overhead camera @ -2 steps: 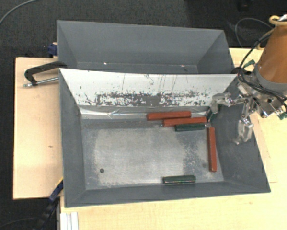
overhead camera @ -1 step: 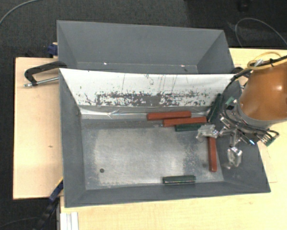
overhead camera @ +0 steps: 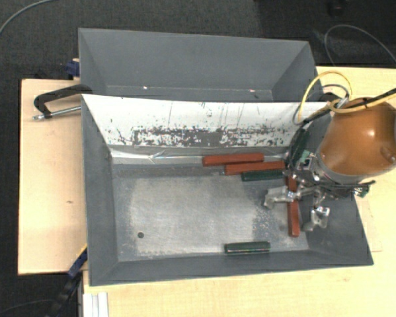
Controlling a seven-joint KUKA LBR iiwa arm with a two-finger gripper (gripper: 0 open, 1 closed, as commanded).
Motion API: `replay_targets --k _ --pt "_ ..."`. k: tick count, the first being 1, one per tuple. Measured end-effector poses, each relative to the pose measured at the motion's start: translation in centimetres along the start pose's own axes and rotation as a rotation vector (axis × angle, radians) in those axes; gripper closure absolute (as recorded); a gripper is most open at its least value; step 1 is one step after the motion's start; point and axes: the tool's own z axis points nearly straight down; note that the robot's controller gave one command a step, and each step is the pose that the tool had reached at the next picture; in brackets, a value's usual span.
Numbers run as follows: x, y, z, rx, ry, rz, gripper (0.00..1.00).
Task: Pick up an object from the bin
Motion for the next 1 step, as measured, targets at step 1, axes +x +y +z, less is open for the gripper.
replay_targets --k 1 --pt "0.15 -0.16 -0.04 0.004 0.002 -0.002 1.0"
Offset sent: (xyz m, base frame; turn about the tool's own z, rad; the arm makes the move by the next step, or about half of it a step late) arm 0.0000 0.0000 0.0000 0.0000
